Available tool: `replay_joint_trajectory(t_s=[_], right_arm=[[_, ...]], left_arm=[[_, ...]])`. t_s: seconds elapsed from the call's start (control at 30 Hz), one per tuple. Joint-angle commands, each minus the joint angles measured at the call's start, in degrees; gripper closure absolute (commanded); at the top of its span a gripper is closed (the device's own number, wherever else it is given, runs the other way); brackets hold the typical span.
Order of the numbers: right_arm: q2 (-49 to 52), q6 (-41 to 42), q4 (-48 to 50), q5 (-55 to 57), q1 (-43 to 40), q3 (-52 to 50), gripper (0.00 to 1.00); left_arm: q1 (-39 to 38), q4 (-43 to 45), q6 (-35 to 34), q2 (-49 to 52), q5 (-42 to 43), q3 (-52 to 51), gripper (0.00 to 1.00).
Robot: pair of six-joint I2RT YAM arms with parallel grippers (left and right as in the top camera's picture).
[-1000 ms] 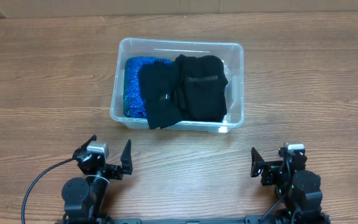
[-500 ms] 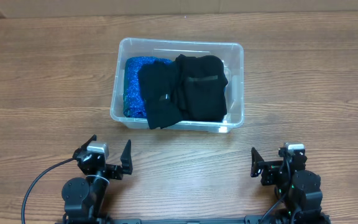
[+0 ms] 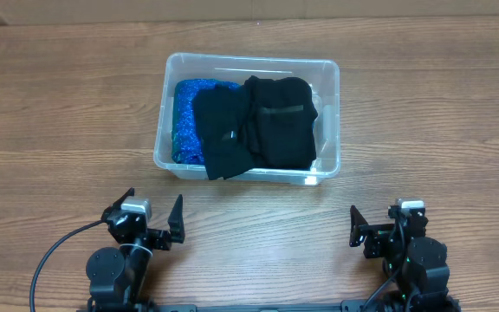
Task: Pack container
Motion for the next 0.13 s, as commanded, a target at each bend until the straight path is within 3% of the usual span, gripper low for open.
replay_joint_trajectory(t_s=[0.0,0.1], right_arm=[[-0.68,-0.22,0.20,-0.07,-0.22,-1.05,0.00],[-0.68,-0.22,0.20,-0.09,-0.22,-1.05,0.00]], left_arm=[[-0.42,0.39,-0.42,-0.74,0.11,-0.39,0.00],[-0.42,0.37,-0.39,-0.74,0.11,-0.39,0.00]])
